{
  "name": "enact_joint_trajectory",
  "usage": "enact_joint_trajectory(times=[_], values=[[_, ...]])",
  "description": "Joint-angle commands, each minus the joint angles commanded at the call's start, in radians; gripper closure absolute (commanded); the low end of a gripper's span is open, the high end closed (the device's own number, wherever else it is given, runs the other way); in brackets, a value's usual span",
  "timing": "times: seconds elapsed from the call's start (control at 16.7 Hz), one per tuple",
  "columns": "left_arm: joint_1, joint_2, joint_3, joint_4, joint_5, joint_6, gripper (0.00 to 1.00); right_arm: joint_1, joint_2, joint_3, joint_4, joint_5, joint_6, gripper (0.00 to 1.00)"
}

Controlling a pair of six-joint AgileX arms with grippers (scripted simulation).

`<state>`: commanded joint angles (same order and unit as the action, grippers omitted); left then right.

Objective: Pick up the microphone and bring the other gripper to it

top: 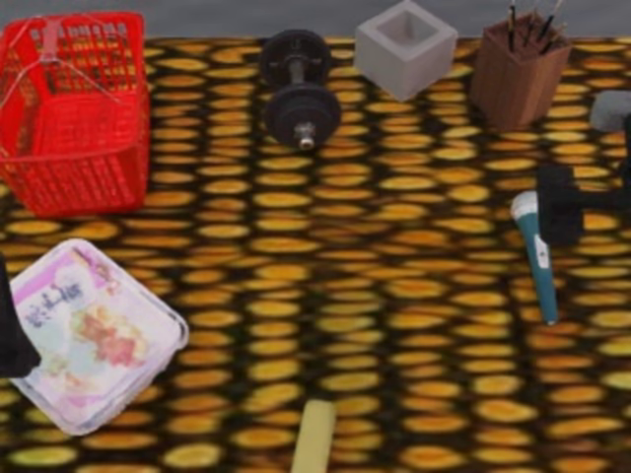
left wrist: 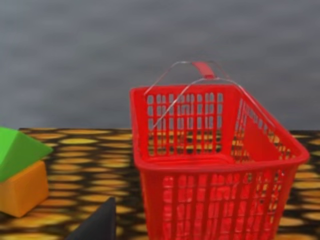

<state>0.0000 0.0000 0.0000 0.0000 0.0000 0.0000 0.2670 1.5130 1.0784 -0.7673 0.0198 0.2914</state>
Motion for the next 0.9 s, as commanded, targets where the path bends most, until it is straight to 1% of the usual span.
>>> enact_joint_trajectory(times=[0.24, 0.42, 0.78, 0.9], values=[[0.0, 0.0, 0.0, 0.0, 0.0, 0.0, 0.0, 0.041, 0.226, 0.158, -0.13, 0.009, 0.043, 0.0], [0.0, 0.0, 0.0, 0.0, 0.0, 0.0, 0.0, 0.054, 0.301, 0.206, -0.178, 0.014, 0.057, 0.0], [0.0, 0.0, 0.0, 0.0, 0.0, 0.0, 0.0, 0.05, 0.305, 0.204, -0.176, 0.014, 0.056, 0.0], [0.0, 0.0, 0.0, 0.0, 0.0, 0.0, 0.0, 0.051, 0.327, 0.186, -0.141, 0.014, 0.055, 0.0]])
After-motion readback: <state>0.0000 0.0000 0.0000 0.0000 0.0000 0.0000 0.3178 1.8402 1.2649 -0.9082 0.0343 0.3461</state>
